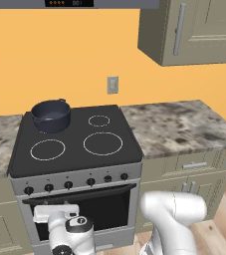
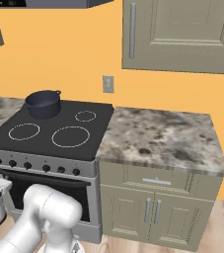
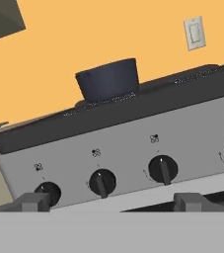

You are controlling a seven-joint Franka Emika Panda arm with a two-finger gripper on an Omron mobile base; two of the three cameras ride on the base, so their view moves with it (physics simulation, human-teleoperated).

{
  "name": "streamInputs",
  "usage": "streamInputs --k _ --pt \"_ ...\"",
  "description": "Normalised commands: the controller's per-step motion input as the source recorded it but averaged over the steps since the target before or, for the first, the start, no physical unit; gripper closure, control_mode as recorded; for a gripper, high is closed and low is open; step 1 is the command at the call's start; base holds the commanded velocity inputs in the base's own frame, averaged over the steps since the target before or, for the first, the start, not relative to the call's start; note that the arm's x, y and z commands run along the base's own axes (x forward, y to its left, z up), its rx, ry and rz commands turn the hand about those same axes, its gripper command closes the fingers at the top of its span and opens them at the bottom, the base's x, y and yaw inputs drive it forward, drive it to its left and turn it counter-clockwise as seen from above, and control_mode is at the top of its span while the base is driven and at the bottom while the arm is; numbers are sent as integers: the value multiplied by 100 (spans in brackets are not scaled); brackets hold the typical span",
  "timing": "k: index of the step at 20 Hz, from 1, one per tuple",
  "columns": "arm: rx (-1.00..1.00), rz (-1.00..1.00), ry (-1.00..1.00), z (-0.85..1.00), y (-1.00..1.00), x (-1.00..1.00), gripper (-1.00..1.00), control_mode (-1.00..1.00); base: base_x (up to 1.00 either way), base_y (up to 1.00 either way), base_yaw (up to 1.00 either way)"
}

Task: Retrieve the frozen meat and place it in the pot on a burner. Then turn the burner on.

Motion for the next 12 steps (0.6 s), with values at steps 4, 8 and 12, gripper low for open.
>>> streamInputs --k 4,8,12 --pt "0 0 0 -19 0 0 -100 -100 0 0 0" --pt "-1 0 -4 -3 2 0 -100 -100 0 0 0" --pt "0 0 -19 5 0 0 -100 -100 0 0 0"
